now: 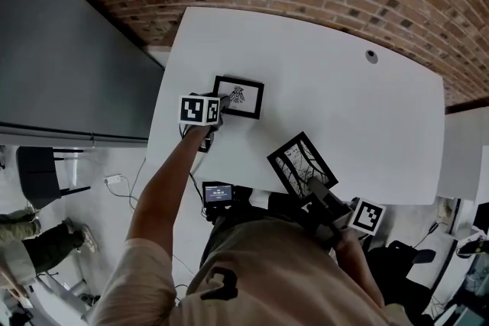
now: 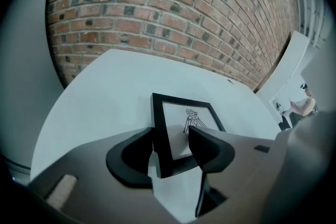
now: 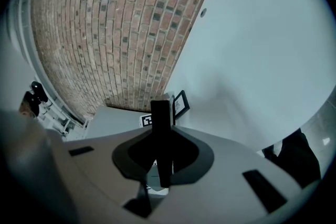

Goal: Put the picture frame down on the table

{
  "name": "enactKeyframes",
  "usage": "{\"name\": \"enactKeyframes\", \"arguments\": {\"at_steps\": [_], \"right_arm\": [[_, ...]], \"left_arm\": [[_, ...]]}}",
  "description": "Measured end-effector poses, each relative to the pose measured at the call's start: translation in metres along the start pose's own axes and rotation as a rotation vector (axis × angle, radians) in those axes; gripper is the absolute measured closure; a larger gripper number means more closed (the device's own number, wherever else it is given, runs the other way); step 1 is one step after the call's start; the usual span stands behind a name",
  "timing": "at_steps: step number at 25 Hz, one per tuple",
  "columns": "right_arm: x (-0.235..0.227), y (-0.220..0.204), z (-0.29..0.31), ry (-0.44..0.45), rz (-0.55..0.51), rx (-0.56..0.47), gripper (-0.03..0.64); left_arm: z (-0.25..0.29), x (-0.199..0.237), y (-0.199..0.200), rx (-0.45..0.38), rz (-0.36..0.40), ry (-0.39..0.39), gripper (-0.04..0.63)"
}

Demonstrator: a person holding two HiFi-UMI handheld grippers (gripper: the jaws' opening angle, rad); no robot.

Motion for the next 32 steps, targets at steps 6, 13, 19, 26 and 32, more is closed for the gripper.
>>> {"name": "enactKeyframes", "arguments": {"at_steps": [6,13,19,26,32], "right_arm": [[0.0,0.0,0.0,-0.006,0.011,0.001,0.589],[0.001,0.0,0.002,-0.01,0.004,0.004,0.589],[0.005,-0.003,0.004,0.0,-0.004,0.001,0.589],[0.006,-0.006,-0.001,0.004,-0.004,-0.024,0.589],[0.008,-0.013,-0.01,0.01,-0.014,-0.046,0.589]], "left_arm": [[0.004,0.005,-0.01,0.044,0.062,0.036,0.382],[0.006,0.004,-0.012,0.061,0.11,0.089,0.38],[0.005,0.004,-0.011,0.058,0.098,0.11,0.38],[0.008,0.005,-0.011,0.06,0.098,0.114,0.38],[0.004,0.006,-0.009,0.042,0.058,0.124,0.379]]}}
Point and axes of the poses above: the fingertips, and each gripper's own axes: z forward along the fingers, x to its left, y out of its top, the point moved 2 cm from there along -z, backward along the fingers, and after that the axes turned 8 degrees about -y, right-handed, at the moved point
